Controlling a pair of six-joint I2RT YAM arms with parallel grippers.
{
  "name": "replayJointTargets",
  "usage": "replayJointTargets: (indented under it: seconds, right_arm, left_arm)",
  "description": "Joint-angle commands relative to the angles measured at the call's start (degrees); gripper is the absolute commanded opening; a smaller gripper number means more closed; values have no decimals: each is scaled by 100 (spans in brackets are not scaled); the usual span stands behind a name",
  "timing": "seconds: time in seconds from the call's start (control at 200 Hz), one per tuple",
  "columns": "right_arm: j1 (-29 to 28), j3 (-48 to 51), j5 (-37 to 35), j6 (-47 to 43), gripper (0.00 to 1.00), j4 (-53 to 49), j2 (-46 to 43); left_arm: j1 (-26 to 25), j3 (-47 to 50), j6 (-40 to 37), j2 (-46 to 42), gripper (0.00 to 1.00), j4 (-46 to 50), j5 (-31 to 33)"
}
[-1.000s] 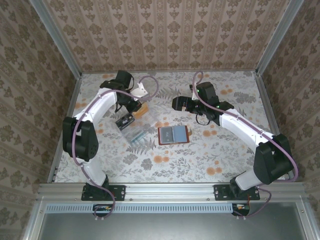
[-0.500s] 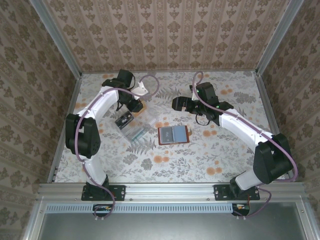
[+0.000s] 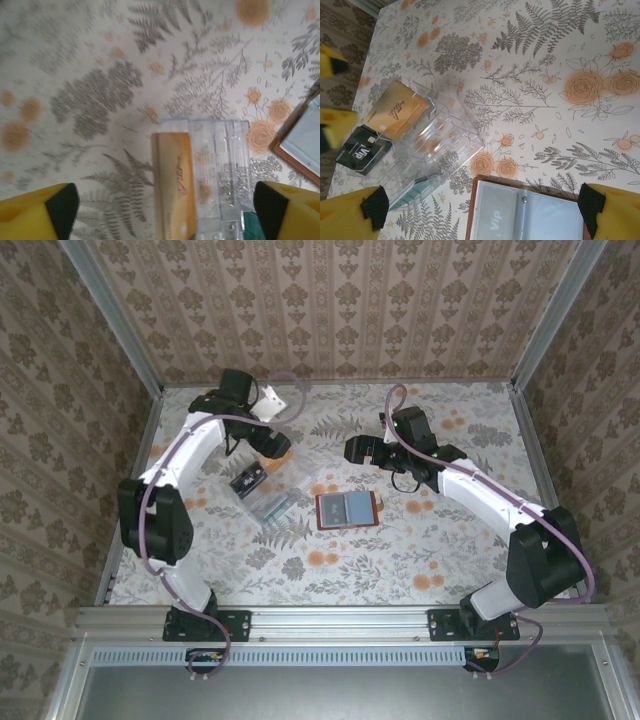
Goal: Take the credit cards out of the card holder
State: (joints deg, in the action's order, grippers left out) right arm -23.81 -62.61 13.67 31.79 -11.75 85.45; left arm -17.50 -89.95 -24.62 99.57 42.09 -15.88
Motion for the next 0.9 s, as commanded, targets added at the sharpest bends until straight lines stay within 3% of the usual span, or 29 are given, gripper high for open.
replayJointTargets:
  seconds: [0.0,0.15,0.325,0.445,0.5,0.56,0.725,0.895]
  right_arm:
    - [8,124,-34,56,100,-13,-243]
    - [-36,243,-203,-19,100,-189,-483]
    - [-156,470,-463,-89,100,-391,-872]
    - [-249,636,-625,-115,100,-563,-1084]
    - [-296,716,-717,-145,100,-650,-1194]
    - [-317,816,-755,-155,100,-726,-1294]
    - [-382,1119,-846,-209,100,-919,-1514]
    - [-431,1510,-879,-210,91,-955,-1644]
  left_arm:
    - [71,180,663,-649,100,-703,-67]
    - [75,690,1574,-1247,100,-1595,469]
    - [262,884,2781,-1532,100,-1750,941]
    - [605,865,3685,-1486,100,-1455,293]
    - [734,897,3849,-1458,100,-1372,-291]
    - [739,1049,3996,-1457,100,-1385,-463]
    - [387,1751,4374,-1690,98,-1590,-546]
    - [-478,2383,4809,-1998,92,-1713,82]
